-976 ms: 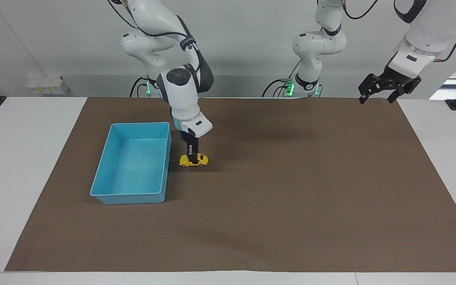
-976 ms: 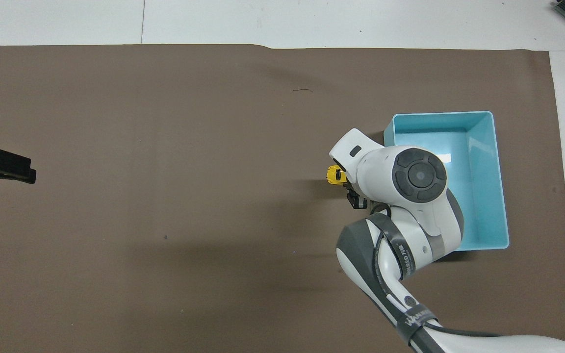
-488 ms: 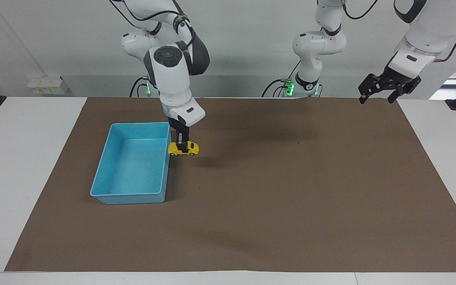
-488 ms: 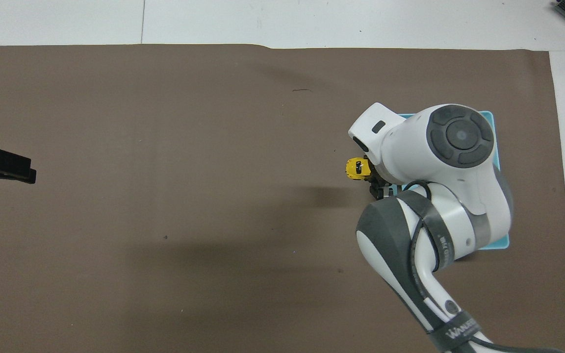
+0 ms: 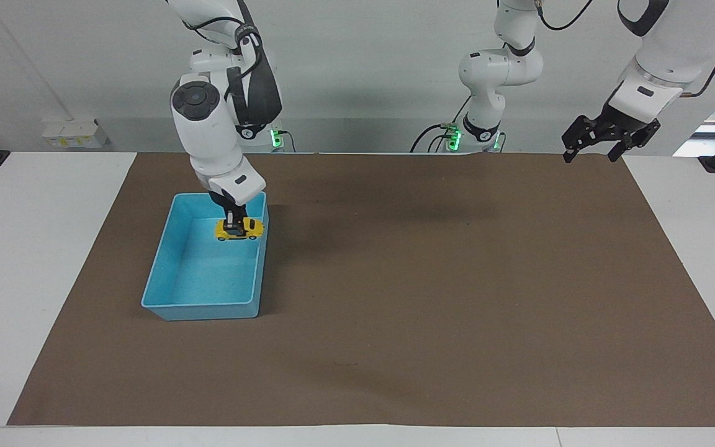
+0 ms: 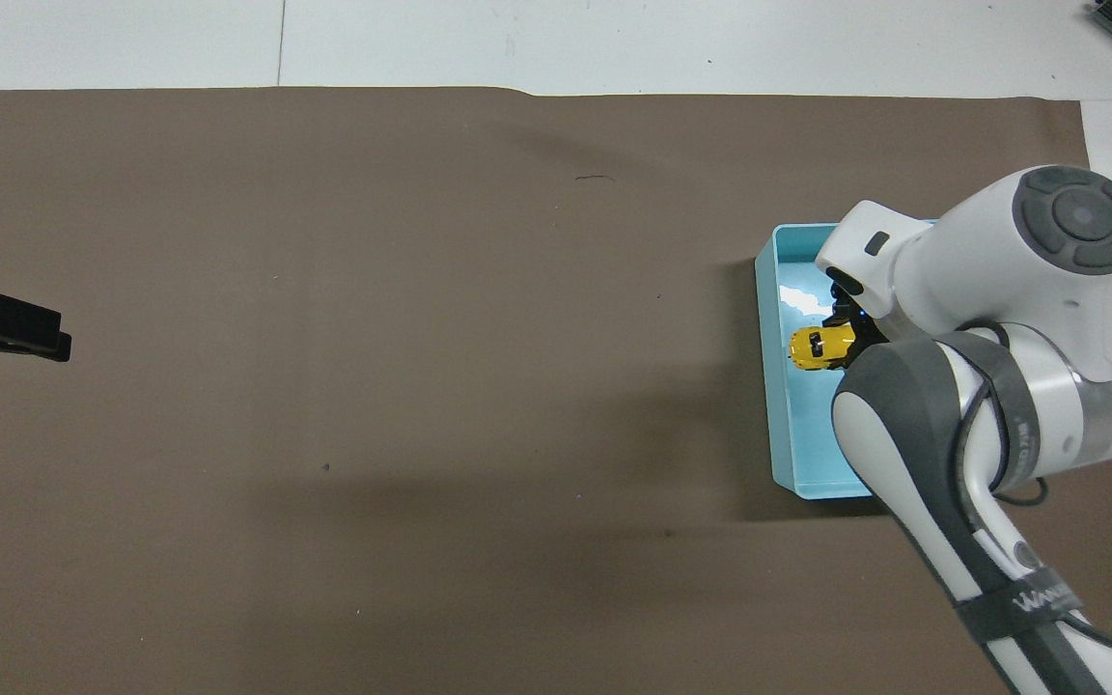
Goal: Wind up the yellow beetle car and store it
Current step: 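Lower the held car into the blue bin with the right gripper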
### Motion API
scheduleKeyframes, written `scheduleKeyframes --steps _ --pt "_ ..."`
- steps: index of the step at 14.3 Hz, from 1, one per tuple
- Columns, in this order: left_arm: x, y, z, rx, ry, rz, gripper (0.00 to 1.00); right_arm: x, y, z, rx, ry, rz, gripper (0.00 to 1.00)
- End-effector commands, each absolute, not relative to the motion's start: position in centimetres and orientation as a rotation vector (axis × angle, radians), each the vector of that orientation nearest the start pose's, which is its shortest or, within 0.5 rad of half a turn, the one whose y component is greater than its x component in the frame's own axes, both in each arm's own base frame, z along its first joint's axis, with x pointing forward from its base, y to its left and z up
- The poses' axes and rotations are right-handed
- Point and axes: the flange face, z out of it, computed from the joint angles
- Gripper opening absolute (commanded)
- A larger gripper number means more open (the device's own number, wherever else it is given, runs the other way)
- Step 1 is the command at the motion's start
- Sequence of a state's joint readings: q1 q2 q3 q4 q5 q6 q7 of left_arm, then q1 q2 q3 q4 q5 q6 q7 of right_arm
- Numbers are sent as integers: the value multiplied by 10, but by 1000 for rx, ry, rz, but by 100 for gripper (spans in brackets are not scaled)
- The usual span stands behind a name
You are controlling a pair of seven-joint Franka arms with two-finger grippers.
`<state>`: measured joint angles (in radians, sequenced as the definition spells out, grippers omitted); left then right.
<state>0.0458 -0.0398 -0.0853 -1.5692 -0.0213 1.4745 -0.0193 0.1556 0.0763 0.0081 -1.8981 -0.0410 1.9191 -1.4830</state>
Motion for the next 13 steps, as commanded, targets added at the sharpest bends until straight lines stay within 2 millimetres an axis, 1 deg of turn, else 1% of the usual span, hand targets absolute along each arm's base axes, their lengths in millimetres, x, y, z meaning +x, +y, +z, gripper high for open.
scheduleKeyframes --steps 1,4,5,6,7,11,12,13 --pt "532 -21 641 -3144 47 104 100 542 59 446 2067 2376 -95 8" --pt "532 -21 641 -3144 47 104 100 530 45 436 2059 2351 -79 8" --pt "532 -21 641 -3144 47 104 100 526 40 428 2059 2340 -68 8" --pt "532 -21 641 -3144 47 104 100 525 31 420 2062 2323 -52 8" --pt "532 -21 641 -3144 47 104 100 525 30 415 2048 2324 -36 8" --pt "532 -21 641 -3144 47 104 100 526 17 410 2042 2305 -9 8" --pt "532 -21 641 -3144 47 104 100 528 11 400 2049 2317 -29 8" --pt "532 -21 641 -3144 47 104 100 530 3 384 2060 2314 -37 8"
